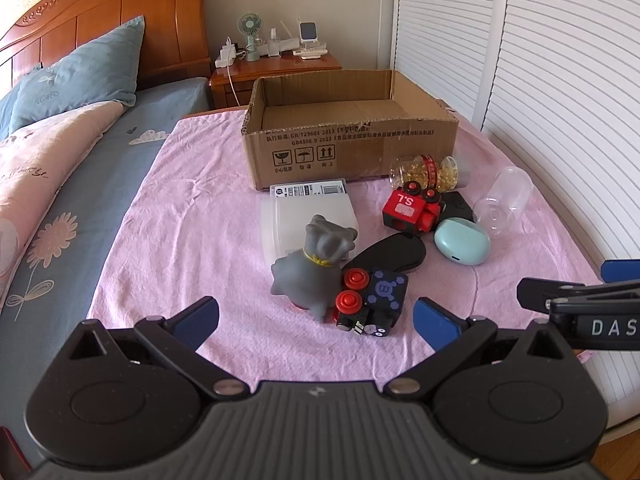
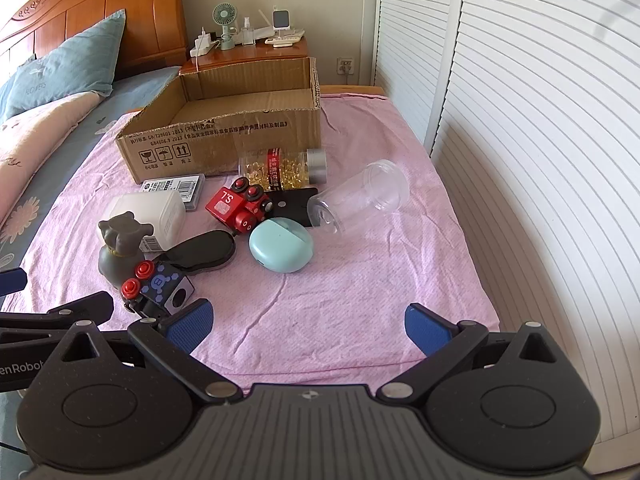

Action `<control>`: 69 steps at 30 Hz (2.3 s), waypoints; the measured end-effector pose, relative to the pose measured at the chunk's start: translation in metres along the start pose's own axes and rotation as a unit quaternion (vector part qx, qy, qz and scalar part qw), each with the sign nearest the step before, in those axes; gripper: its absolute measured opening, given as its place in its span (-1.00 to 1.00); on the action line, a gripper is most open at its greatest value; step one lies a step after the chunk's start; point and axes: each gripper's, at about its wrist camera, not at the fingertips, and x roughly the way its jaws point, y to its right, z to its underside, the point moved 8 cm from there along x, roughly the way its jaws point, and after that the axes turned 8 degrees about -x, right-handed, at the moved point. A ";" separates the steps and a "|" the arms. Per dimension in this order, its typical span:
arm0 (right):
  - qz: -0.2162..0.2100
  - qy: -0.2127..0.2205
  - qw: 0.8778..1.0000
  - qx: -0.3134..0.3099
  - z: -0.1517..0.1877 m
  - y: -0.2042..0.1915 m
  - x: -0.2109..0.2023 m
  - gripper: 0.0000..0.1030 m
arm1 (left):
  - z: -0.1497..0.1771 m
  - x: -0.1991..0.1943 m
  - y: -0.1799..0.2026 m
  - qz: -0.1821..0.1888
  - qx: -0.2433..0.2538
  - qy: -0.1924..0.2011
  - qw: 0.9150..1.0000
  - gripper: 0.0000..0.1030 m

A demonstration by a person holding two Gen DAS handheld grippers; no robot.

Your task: Organize rigid objects

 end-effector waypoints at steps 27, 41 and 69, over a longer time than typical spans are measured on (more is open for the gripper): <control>-0.007 0.006 1.000 -0.002 -0.003 0.003 0.005 1.00 | -0.004 0.004 0.004 0.007 0.010 0.010 1.000 0.99; -0.033 0.011 0.999 -0.022 0.000 0.002 0.020 1.00 | -0.004 0.026 0.003 0.029 0.058 0.018 0.998 0.99; -0.057 -0.004 0.997 -0.060 0.001 -0.003 0.048 1.00 | -0.049 0.074 -0.019 0.056 -0.018 0.021 0.998 0.99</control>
